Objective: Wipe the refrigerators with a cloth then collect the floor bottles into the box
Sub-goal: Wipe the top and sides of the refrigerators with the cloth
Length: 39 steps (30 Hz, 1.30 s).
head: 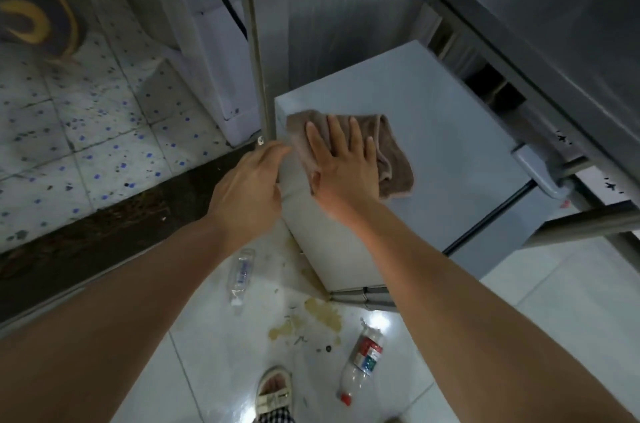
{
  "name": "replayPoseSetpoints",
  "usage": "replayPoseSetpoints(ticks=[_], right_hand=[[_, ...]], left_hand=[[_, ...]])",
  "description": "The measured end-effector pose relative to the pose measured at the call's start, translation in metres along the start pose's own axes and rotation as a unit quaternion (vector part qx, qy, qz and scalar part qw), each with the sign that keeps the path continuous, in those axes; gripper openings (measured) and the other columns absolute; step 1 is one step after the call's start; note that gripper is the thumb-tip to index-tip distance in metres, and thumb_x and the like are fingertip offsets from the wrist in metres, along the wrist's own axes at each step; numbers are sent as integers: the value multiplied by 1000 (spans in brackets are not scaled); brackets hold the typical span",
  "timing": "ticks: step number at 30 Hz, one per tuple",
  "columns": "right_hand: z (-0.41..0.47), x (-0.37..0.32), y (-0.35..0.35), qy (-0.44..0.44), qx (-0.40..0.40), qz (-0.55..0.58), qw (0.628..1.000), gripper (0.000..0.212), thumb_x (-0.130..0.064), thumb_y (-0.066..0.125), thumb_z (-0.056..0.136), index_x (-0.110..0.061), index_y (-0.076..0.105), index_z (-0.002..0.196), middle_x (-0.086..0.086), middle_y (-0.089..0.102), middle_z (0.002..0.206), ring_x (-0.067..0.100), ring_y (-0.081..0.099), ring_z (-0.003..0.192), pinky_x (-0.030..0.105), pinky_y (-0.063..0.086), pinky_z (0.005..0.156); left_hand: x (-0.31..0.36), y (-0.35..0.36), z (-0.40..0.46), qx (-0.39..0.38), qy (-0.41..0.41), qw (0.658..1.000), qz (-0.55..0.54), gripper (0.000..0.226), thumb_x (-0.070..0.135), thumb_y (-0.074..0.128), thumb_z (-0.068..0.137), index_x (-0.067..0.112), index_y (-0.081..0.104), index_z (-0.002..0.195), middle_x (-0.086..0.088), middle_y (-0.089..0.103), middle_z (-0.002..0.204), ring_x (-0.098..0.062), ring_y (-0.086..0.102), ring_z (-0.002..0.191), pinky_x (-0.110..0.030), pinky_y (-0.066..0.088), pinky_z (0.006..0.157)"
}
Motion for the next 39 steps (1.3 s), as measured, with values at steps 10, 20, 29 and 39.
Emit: replayPoseSetpoints(ticks=[10,20,29,39], right_hand=[[-167,55,3,-32,58,77,995,63,-19,54,87,-20,34,147,1,25,156,32,18,144,50,15,116],[-114,231,-16,109,69,1,992,73,-53,-3,89,-21,19,151,10,22,157,31,18,145,49,8,119],[-172,158,-1,115,121,65,984,62,-48,13,94,-22,29,148,4,26,156,30,18,145,51,11,117],[-182,198,0,101,192,111,970,55,-39,20,97,-18,40,144,5,32,153,28,18,145,52,15,117]], left_hand=[[77,36,-16,-11,16,1000,-1,62,-4,52,83,16,38,141,-2,42,145,-21,38,133,-43,35,106],[102,56,-27,9,14,998,68,58,-4,50,79,19,50,132,6,40,146,-11,35,135,-39,33,106],[133,75,-53,22,38,998,36,55,-7,52,77,16,59,126,1,48,141,-16,39,132,-37,31,106],[179,91,-28,17,90,996,13,49,-13,52,76,9,62,119,-6,61,126,-26,51,121,-45,38,102]])
Point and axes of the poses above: each hand's wrist, its own z-axis towards the middle knuckle, its own y-axis out of the palm, x = y × z, the point moved 9 cm from there along z, towards the middle knuckle
